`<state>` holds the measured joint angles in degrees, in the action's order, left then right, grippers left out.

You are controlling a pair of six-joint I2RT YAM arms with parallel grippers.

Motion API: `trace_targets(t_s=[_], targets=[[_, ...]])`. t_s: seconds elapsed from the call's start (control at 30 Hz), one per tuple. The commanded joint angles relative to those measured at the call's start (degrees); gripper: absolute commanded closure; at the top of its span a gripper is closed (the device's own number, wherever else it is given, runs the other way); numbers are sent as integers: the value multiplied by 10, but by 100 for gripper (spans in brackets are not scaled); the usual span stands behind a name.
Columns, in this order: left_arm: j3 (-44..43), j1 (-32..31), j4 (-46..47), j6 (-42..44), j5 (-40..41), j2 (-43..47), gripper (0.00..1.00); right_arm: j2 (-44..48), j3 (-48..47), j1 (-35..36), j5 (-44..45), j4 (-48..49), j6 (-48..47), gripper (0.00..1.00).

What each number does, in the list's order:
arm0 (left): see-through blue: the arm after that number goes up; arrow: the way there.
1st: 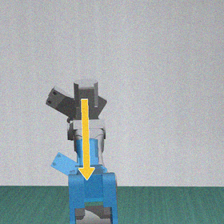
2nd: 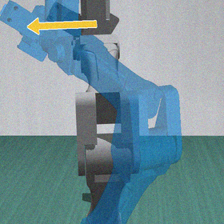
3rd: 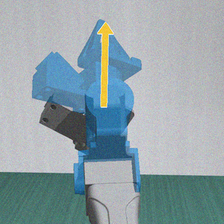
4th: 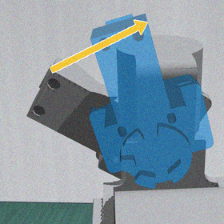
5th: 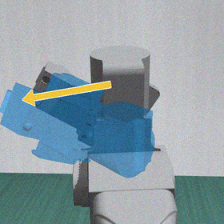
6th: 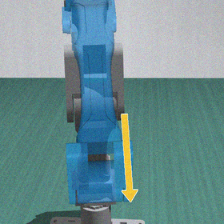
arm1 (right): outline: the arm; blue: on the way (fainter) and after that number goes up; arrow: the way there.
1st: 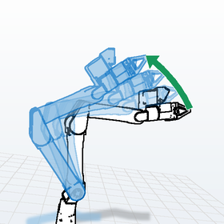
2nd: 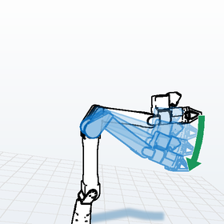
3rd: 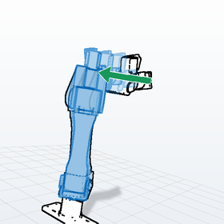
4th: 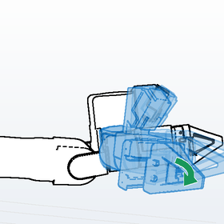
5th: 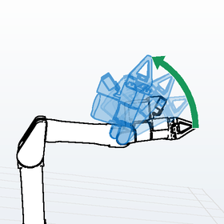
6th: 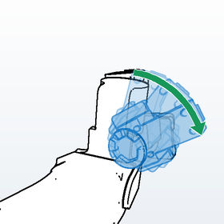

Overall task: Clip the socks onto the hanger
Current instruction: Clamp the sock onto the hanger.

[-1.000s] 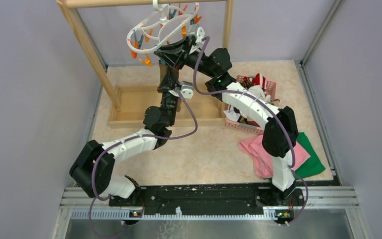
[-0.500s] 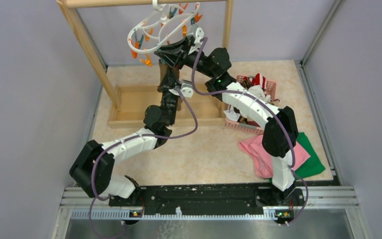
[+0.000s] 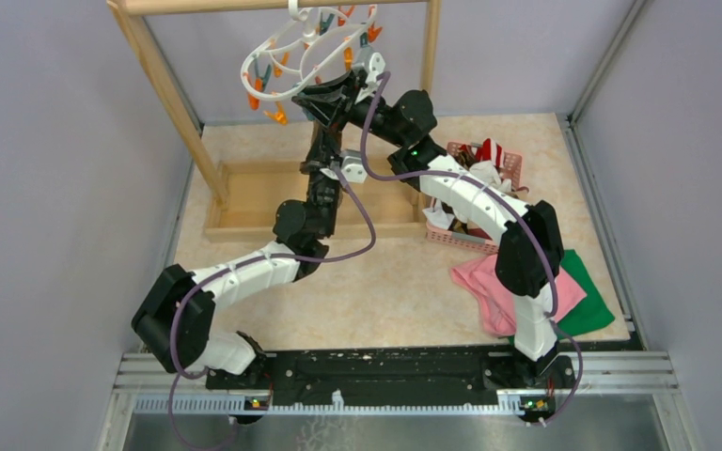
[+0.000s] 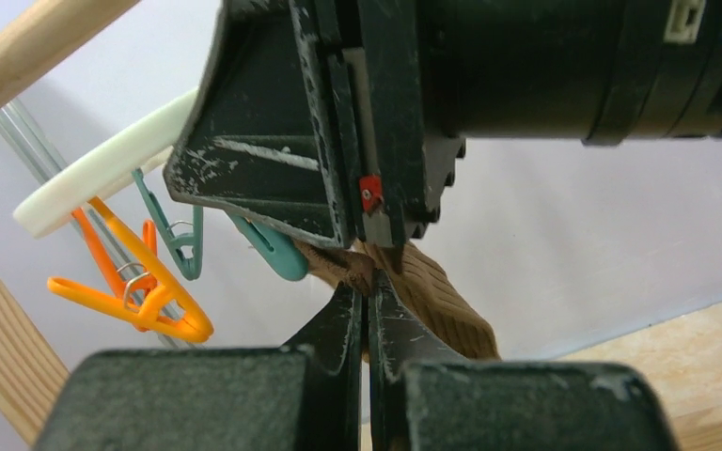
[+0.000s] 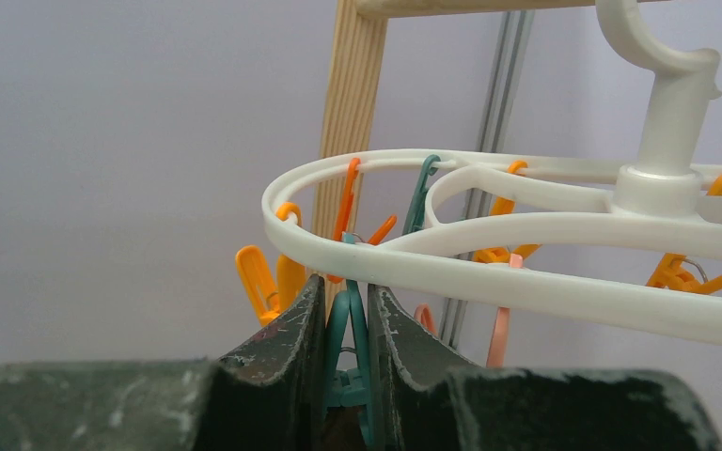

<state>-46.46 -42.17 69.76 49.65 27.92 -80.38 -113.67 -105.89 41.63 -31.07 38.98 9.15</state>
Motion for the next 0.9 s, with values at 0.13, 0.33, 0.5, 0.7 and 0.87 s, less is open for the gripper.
trace_targets(t_s=[0.13, 0.33, 0.5, 0.7, 0.87], targets=[[-39, -9, 70, 6, 53, 0, 100, 13, 7, 13, 5, -8, -10, 90], [-51, -9, 77, 13, 81, -14, 100, 18, 13, 14, 13, -9, -17, 90], [-60, -10, 79, 19, 94, -24, 100, 21, 15, 16, 17, -18, -30, 90], [-66, -11, 82, 24, 98, -29, 100, 22, 19, 17, 20, -18, -39, 86], [-66, -12, 82, 21, 97, -30, 100, 26, 28, 17, 17, -7, -37, 69]])
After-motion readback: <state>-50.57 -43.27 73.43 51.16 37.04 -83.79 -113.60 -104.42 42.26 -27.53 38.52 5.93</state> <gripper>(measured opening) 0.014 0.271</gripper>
